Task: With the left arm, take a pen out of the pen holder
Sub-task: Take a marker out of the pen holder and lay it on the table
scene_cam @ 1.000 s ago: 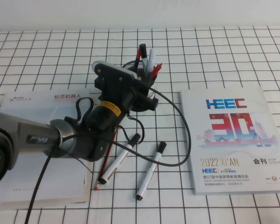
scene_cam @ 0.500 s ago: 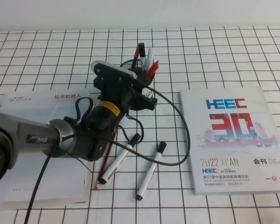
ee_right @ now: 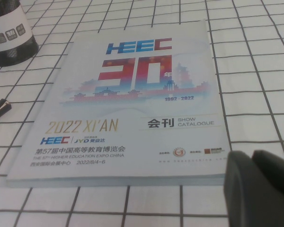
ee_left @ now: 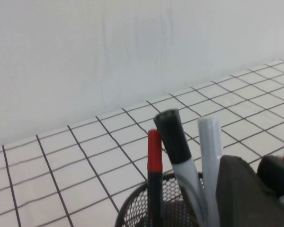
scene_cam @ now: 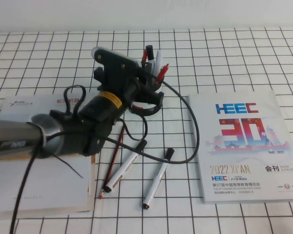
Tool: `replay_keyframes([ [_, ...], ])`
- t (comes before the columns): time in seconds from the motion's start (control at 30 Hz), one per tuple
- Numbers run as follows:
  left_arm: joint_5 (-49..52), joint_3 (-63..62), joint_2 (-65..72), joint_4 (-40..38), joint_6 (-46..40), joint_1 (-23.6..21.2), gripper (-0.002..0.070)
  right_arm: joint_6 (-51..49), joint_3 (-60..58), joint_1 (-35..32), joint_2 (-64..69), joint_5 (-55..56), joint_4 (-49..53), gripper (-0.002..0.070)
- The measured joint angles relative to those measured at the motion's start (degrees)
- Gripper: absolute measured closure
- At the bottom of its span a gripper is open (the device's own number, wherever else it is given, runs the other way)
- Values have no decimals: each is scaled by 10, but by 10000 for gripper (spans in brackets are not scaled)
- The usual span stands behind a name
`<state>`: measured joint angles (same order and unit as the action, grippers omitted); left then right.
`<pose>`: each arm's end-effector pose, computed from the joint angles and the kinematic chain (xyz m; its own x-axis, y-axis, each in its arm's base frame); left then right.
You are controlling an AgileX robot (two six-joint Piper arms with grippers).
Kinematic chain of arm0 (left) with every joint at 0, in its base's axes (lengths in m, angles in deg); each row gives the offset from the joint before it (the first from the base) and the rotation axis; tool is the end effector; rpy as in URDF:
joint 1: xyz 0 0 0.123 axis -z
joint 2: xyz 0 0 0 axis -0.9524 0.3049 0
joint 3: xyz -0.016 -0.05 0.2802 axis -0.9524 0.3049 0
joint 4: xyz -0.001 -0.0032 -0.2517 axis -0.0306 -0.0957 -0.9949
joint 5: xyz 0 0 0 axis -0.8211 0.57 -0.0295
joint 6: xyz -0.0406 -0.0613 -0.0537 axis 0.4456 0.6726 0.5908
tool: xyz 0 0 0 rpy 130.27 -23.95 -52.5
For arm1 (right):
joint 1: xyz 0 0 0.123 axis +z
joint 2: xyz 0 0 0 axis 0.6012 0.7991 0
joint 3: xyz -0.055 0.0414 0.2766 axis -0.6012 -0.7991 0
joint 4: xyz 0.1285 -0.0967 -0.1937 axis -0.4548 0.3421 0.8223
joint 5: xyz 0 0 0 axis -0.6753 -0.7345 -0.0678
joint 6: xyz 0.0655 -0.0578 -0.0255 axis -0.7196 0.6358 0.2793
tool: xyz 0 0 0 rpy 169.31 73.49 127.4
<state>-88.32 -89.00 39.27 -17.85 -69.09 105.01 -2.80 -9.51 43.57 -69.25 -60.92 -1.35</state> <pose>0.3512 -0.2251 0.1983 -0.0254 0.1535 -0.9878 0.5406 0.8333 0.1156 0.0513 0.0108 0.1712 -0.3144 0.1299 -0.9404 -0.1146 0.9782 0.1734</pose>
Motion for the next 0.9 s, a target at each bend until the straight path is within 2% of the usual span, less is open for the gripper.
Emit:
replay_keyframes([
  [0.27, 88, 0, -115, 0, 0, 0, 634, 0, 0, 0, 0, 0, 0, 691],
  [0.57, 294, 0, -267, 1, 0, 0, 635, 0, 0, 0, 0, 0, 0, 691],
  [0.7, 405, -3, -323, 1, 0, 0, 636, 0, 0, 0, 0, 0, 0, 691],
  [0.9, 668, -62, -329, -16, 4, 0, 636, 0, 0, 0, 0, 0, 0, 691],
])
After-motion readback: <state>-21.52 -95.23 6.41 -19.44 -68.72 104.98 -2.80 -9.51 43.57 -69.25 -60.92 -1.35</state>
